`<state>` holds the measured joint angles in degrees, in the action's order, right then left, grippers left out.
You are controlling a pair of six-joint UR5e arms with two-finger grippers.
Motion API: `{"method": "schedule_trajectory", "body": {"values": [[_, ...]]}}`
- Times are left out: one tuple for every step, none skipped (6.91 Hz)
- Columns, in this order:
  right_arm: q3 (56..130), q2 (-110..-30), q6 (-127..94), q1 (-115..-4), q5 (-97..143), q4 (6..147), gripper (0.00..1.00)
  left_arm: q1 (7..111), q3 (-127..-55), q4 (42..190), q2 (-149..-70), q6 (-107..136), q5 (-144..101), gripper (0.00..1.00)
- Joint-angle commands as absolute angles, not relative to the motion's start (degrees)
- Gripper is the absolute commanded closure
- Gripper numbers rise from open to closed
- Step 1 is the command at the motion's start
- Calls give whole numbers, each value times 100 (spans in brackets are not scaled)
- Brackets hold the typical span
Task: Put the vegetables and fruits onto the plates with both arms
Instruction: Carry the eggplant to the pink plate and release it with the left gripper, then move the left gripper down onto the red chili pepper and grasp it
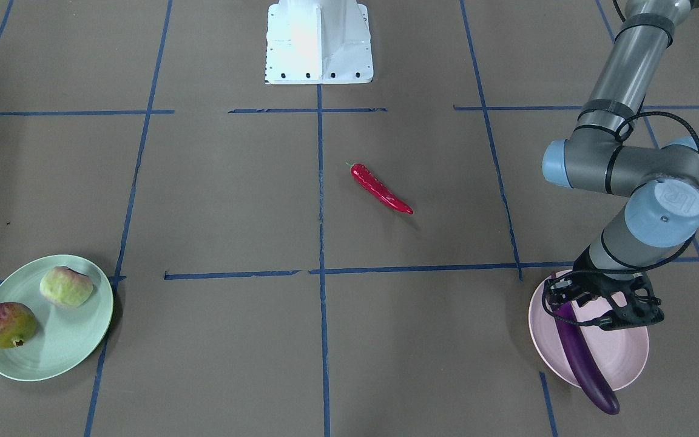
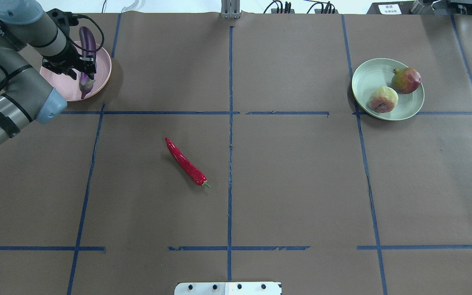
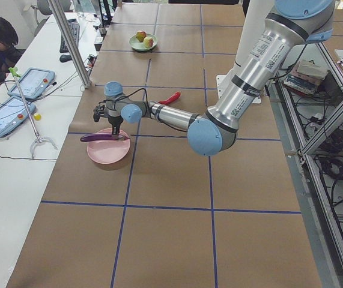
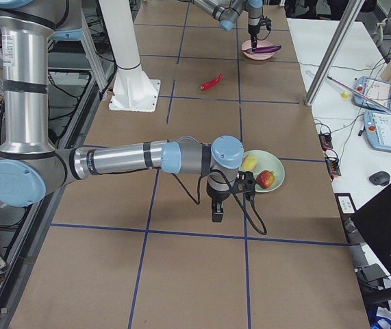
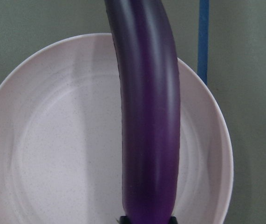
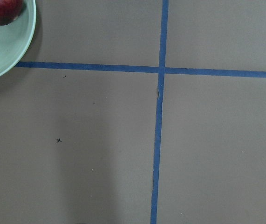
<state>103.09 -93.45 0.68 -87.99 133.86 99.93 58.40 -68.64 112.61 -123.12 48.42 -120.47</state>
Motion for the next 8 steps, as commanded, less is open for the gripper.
{"method": "schedule_trajectory", "body": {"values": [[10310,-9343,62,-8798,13386,9993,0,6011,-7458,10902,-12261,4930,-12707,0],[10310,-9343,62,-8798,13386,9993,0,5968,-8141,10089,-12313,5235,-12631,0],[10310,-9343,62,-8798,13386,9993,0,5611,-8835,9759,-12287,6169,-12291,0],[10301,-9343,62,-8798,13386,9993,0,4859,-9294,9521,-12313,7310,-11548,0],[10301,-9343,62,-8798,13386,9993,0,4112,-9542,9171,-12453,8296,-10931,0],[10301,-9343,62,-8798,13386,9993,0,3548,-9562,8915,-12654,9228,-10446,0],[10301,-9343,70,-8798,13377,9993,0,2959,-9554,8886,-12708,10160,-10224,0],[10301,-9343,70,-8798,13377,9993,0,2640,-9545,8894,-12709,10647,-9995,0]]}}
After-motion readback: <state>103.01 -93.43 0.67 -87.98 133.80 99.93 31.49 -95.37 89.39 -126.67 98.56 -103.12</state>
